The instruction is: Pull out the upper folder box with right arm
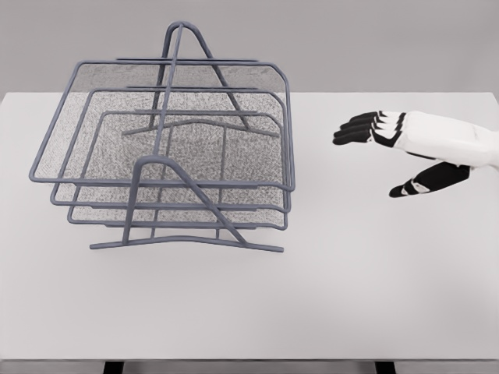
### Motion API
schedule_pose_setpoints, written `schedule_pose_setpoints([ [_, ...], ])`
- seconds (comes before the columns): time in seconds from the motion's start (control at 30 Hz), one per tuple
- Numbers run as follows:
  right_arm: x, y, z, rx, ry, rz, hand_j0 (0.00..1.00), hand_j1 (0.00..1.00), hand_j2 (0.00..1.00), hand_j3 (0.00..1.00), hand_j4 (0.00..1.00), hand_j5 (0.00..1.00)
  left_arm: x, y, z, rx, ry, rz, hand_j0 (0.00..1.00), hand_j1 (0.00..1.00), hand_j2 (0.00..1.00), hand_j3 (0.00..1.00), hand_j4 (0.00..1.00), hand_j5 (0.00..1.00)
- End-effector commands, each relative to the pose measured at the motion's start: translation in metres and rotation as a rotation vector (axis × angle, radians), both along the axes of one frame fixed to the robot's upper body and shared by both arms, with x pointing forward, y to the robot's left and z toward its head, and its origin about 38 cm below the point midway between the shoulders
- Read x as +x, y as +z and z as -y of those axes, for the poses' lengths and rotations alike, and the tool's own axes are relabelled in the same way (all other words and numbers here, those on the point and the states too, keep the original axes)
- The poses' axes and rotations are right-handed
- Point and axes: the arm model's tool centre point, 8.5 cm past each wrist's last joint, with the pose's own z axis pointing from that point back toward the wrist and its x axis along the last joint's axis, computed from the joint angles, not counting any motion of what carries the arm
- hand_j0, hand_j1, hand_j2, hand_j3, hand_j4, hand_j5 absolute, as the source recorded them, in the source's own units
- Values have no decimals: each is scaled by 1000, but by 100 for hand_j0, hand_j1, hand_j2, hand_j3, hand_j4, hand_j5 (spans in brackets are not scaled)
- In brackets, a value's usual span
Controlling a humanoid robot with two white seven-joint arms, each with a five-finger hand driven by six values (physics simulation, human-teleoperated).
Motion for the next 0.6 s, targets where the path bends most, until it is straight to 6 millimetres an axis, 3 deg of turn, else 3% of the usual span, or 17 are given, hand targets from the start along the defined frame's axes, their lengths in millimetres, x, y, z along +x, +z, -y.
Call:
schedule_pose_setpoints([
  [0.0, 1, 3, 3, 0, -9, 2, 100, 100, 100, 100, 100, 100, 0, 0, 0, 0, 0, 1, 100, 100, 100, 100, 100, 100],
  [0.07, 16, -12, -6, -41, -37, 58, 100, 100, 100, 100, 100, 100, 0, 0, 0, 0, 0, 1, 100, 100, 100, 100, 100, 100],
  [0.1, 26, 2, -8, -77, -99, 202, 100, 100, 100, 100, 100, 100, 0, 0, 0, 0, 0, 1, 100, 100, 100, 100, 100, 100],
  [0.13, 36, -5, -22, -163, -149, 309, 100, 100, 100, 100, 100, 100, 0, 0, 0, 0, 0, 1, 100, 100, 100, 100, 100, 100],
  [0.23, 38, -2, -25, -168, -143, 319, 100, 100, 100, 100, 100, 100, 0, 0, 0, 0, 0, 1, 100, 100, 100, 100, 100, 100],
  [0.33, 55, -14, -49, -184, -94, 275, 100, 100, 100, 100, 100, 100, 0, 0, 0, 0, 0, 1, 100, 100, 100, 100, 100, 100],
  [0.47, 56, -30, -66, -172, -56, 238, 100, 100, 100, 100, 100, 100, 0, 0, 0, 0, 0, 1, 100, 100, 100, 100, 100, 100],
  [0.57, 55, -28, -78, -152, -31, 250, 100, 100, 100, 100, 100, 100, 0, 0, 0, 0, 0, 1, 100, 100, 100, 100, 100, 100],
])
